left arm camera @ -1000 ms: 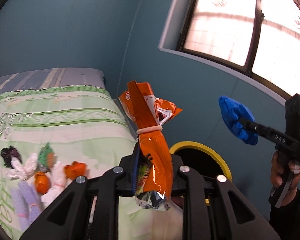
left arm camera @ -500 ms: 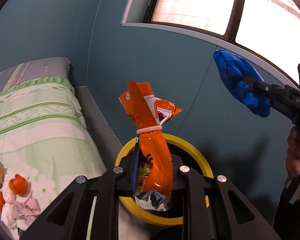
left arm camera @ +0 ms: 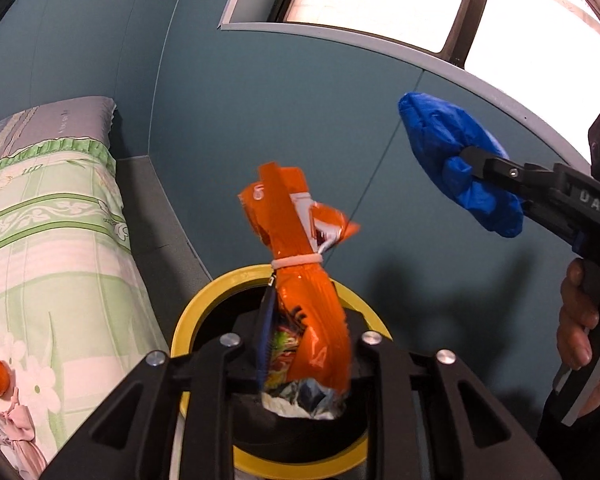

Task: Collect trash
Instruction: 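Carry both items to the yellow bin and open both tools to drop them, then grasp the black plastic bag with the left tool while the right tool grasps orange peel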

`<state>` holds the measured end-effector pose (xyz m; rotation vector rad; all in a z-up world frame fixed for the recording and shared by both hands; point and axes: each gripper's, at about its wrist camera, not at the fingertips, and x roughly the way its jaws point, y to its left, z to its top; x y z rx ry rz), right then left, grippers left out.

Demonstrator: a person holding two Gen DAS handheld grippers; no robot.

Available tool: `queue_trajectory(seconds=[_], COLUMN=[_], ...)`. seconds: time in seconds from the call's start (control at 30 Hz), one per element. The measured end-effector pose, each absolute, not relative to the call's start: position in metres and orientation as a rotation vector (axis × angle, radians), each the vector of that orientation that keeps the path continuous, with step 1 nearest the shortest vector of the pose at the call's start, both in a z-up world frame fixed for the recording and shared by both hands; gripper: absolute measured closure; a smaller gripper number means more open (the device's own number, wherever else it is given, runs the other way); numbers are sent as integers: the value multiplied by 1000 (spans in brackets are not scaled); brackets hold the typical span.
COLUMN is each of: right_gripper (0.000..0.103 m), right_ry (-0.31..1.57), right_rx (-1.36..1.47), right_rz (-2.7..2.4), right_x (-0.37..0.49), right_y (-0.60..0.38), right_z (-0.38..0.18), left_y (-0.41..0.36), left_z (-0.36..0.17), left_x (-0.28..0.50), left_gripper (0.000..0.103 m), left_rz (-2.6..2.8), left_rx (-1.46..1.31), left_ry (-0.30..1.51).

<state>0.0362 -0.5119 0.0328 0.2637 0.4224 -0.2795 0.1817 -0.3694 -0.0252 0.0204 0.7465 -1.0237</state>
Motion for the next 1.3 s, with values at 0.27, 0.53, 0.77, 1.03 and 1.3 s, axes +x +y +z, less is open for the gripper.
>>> queue_trajectory(seconds=[0.27,0.53,0.77,1.03,1.3], right_gripper=[47,47,46,43,42], right_ry=[404,367,344,356,377], right_rx=[318,297,257,223,179], right_rz=[-316,-326,-275,-165,-40], right_x=[27,8,8,33,72], right_y=[-521,-509,-486,-441,-384], right_z=[33,41,45,45,46], left_y=[-355,-319,-260,-186,-101], left_z=[-21,-10,2,19,37], left_x=[188,196,194,199,214], left_gripper=[45,41,37,32,30], left_rz=[-995,-931,-825,-682,-522], left_rx=[-13,-24,-28,-32,-45], left_ry=[736,695,654,615,583])
